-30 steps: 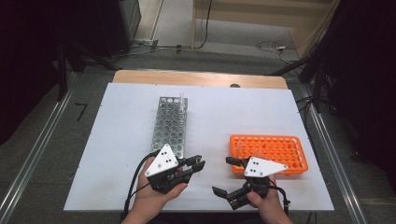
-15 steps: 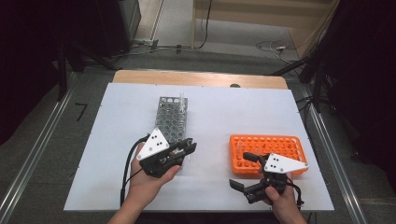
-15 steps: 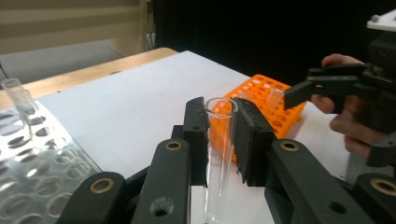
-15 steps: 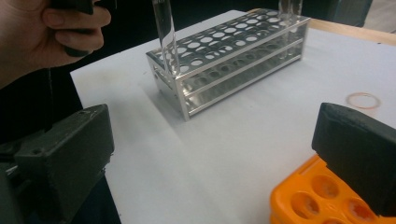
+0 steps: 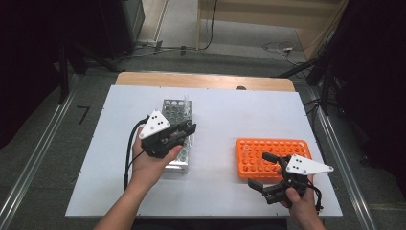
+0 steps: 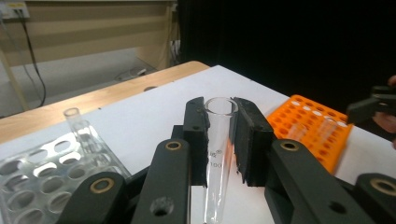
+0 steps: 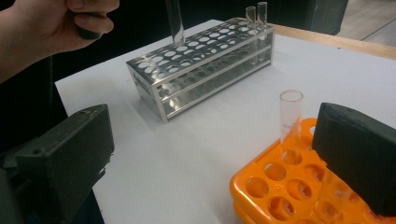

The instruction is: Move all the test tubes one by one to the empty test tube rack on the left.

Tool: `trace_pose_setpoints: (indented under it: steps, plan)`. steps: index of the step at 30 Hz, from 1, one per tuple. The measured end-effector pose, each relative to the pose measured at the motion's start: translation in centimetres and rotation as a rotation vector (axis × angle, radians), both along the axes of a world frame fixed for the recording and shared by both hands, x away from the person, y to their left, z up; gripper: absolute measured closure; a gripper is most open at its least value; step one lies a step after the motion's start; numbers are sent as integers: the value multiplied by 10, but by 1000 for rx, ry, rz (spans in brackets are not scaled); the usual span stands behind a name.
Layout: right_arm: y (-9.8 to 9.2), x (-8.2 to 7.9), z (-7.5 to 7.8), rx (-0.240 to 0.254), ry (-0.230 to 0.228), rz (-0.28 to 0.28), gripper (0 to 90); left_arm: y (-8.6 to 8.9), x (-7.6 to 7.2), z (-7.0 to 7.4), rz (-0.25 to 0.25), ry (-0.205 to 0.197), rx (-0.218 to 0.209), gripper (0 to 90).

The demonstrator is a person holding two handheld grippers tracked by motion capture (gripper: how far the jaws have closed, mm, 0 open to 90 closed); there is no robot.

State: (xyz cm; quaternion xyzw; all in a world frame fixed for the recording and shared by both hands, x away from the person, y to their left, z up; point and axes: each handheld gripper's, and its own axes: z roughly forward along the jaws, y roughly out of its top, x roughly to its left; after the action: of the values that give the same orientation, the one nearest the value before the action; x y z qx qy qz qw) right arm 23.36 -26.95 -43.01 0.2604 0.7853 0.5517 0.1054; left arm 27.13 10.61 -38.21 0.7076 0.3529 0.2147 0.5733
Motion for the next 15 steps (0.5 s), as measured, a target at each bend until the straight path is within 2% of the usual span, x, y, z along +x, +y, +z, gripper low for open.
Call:
trace_pose_setpoints:
  steps: [7,13,15]
  plan:
    - [-6,3,0,2,1,-16,0,2,24,2,40,-3,8,763]
    - [-10,4,-1,1,6,-28,0,2,45,-2,84,-6,21,763]
    - [-11,5,-1,-1,7,-33,0,4,53,-4,98,0,10,763]
